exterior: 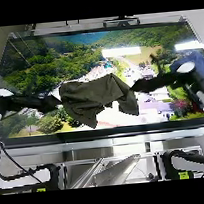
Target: Fold the shirts.
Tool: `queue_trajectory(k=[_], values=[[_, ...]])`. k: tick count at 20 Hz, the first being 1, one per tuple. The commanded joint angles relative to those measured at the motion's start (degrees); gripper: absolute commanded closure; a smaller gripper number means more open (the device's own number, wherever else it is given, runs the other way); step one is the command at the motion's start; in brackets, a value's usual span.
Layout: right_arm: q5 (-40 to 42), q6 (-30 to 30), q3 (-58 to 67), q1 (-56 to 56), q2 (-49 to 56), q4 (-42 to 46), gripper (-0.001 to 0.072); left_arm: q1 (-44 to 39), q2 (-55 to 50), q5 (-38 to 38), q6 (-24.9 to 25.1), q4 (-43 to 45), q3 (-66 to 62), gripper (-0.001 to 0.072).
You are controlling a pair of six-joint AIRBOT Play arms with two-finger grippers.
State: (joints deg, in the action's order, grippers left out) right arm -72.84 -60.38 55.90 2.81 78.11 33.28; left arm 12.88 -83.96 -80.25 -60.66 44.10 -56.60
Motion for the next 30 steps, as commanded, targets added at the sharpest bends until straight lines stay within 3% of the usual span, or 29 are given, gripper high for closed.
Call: queue_trajectory(k=[1, 3, 8, 12, 14, 18, 22, 23, 24, 25, 30], values=[[8.7, 2.95, -11.89, -6.16, -0.7, -4.28, 0.0224, -6.08, -0.31, 7.91, 3.61, -4.15, 7.87, 0.0001], [15.63, 3.61, -14.75, -11.13, 0.26, -7.87, 0.0224, -10.05, -0.31, 12.55, 4.94, -8.31, 8.46, 0.0009], [28.55, 3.63, -14.91, -18.18, 4.55, -14.75, 0.0225, -19.12, -0.31, 24.41, 4.94, -9.35, 8.46, 0.0011], [30.47, 6.82, -14.91, -18.6, 7.74, -19.78, 0.0241, -21.24, -0.31, 28.0, 4.92, -9.33, 8.48, 0.0018], [30.64, 12.24, -14.88, -18.6, 8.72, -25.66, 0.0455, -21.18, -0.31, 27.98, 4.92, -9.35, 8.48, 0.0019], [32.37, 17.14, -14.82, -18.62, 11.02, -35.65, 0.0454, -21.2, -0.31, 28.0, 4.92, -9.44, 8.48, 0.0019], [30.38, 17.11, -14.78, -18.62, 13.77, -36.17, 0.0457, -21.2, -0.33, 28.22, 4.94, -9.33, 8.48, 0.0035], [29.46, 17.14, -14.78, -18.64, 13.99, -36.13, 0.0502, -21.2, -0.31, 28.55, 4.94, -9.33, 8.48, 0.0221], [28.72, 17.16, -14.78, -18.62, 14.01, -36.11, 0.0621, -21.2, -0.31, 28.65, 4.92, -9.35, 8.48, 0.05], [27.65, 17.14, -14.78, -18.6, 13.94, -36.13, 0.0692, -21.2, -0.31, 28.61, 5.07, -9.35, 8.46, 0.0702], [15.47, 16.06, -14.78, -15.8, 7.96, -31.74, 0.0693, -19.43, 2.71, 20.76, 5.11, -9.66, 4.11, 0.0695]])
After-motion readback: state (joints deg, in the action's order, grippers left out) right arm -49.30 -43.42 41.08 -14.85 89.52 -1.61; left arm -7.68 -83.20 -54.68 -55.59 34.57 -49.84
